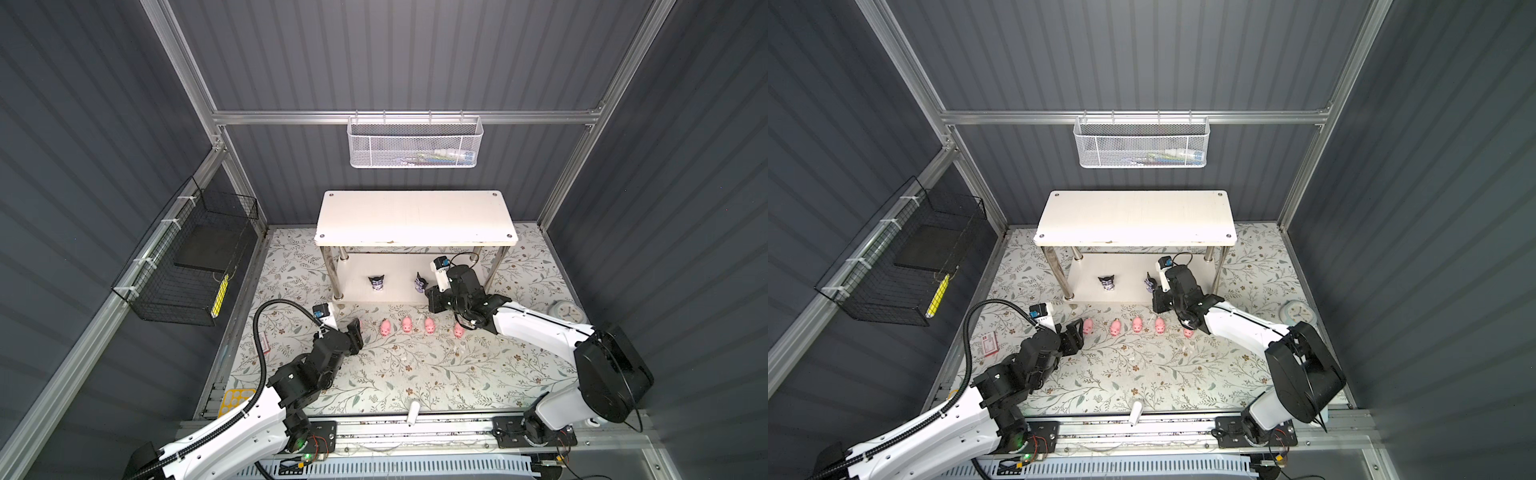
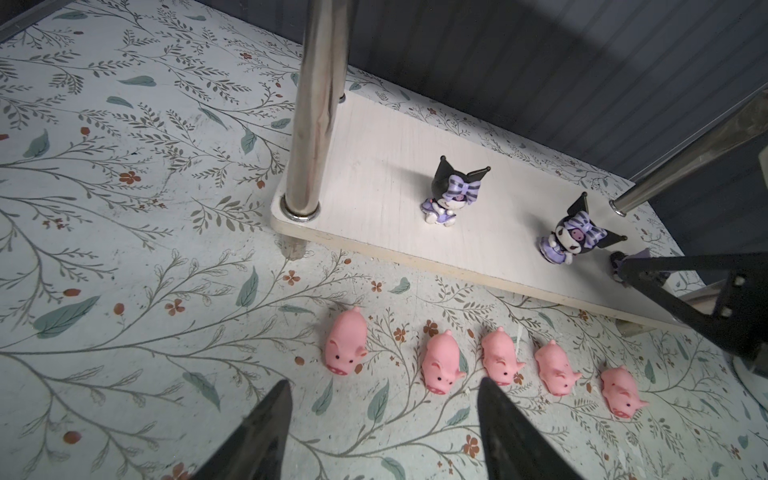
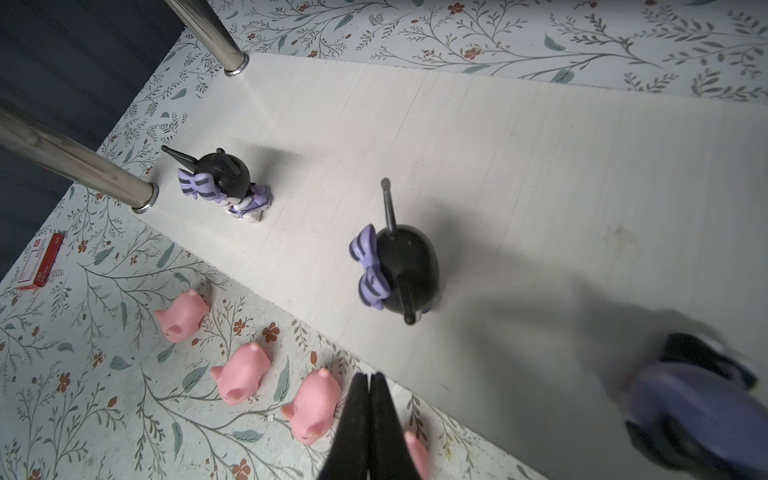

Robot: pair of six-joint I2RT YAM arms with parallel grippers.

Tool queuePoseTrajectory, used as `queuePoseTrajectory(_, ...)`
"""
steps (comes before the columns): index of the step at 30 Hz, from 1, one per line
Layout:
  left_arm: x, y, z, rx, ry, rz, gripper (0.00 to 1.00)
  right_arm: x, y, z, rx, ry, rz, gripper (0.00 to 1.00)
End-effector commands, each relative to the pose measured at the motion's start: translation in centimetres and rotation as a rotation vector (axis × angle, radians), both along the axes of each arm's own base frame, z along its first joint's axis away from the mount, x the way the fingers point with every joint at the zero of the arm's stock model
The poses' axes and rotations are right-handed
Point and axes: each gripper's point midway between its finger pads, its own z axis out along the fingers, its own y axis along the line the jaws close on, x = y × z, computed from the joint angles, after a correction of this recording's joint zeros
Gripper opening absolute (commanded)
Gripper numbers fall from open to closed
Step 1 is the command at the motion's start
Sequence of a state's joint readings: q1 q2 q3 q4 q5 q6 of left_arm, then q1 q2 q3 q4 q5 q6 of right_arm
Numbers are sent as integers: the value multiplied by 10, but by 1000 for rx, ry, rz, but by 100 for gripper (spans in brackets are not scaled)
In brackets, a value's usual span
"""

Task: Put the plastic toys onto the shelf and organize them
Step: 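Lower and close the right gripper on the black toy with purple bow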

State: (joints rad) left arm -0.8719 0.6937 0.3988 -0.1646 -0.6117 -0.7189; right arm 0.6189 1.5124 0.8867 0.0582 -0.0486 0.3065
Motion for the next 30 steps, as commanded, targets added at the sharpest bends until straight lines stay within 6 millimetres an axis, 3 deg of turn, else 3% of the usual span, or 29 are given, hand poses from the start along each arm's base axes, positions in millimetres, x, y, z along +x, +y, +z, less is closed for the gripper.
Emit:
queuePoseTrajectory(1,1,4,-1,13,-6,20,70,11,4,15,9,-44,-11,0)
queuePoseTrajectory(30,2,2,-3,18,-4,18,70,22,3,9,2,-43,-26,0)
